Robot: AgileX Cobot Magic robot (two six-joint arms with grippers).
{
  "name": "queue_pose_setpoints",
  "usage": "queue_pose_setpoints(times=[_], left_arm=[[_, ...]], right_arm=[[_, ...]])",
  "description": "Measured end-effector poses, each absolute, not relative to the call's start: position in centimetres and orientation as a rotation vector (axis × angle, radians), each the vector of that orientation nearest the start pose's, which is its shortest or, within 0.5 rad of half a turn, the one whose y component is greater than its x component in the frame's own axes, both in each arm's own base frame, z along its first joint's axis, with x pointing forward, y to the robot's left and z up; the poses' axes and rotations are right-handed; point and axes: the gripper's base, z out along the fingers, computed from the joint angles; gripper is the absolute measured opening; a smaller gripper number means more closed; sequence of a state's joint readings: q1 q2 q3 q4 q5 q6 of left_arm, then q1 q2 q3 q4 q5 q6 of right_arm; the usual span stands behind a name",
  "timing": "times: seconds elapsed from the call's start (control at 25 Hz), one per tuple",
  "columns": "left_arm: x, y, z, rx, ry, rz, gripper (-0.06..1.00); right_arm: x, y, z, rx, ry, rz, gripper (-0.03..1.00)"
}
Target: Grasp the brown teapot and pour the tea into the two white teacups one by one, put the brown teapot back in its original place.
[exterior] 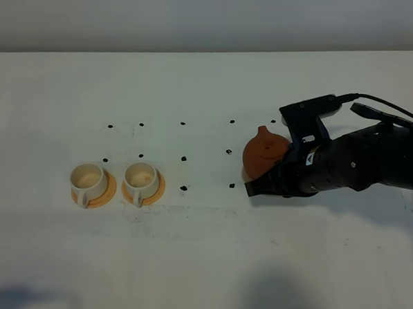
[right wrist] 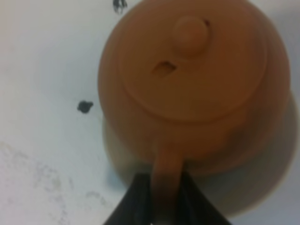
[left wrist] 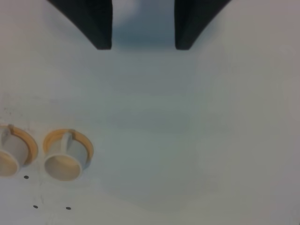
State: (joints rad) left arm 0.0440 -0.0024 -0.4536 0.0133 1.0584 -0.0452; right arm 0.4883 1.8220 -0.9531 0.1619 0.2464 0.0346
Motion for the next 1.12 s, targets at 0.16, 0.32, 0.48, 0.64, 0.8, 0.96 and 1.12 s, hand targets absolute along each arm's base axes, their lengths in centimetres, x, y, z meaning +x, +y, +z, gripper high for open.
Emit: queue_pose_setpoints(times=[0.16,0.32,0.48,0.64,0.8,0.96,1.12], left_arm=[[0.0,0.1,26.4,-0.093,2.084,0.015,0.33],[0.0,0.1,26.4,-0.093,2.084,0.015,0.33],[0.0,0.1,26.4,-0.093,2.084,0.015,0.33],[0.0,0.1,26.4,-0.093,2.084,0.015,0.33],[0.0,0.1,26.4,-0.093,2.084,0.015,0.33],[0.0,0.1,26.4,-0.093,2.084,0.015,0.33],[0.0,0.1,26.4,-0.093,2.084,0.015,0.33]], right_arm=[[30.5,16.6,15.7,-0.4,2.566,0.303,0.11],[30.5,16.6,16.3,-0.406,2.545,0.303,0.11],[30.5,16.6,16.6,-0.407,2.528,0.306,0.11],[30.5,16.6,17.1,-0.406,2.508,0.31,0.11],[30.5,16.5,17.8,-0.408,2.48,0.314,0.11],[30.3,16.4,19.1,-0.421,2.44,0.316,0.11],[29.9,16.6,20.3,-0.451,2.395,0.317,0.11]])
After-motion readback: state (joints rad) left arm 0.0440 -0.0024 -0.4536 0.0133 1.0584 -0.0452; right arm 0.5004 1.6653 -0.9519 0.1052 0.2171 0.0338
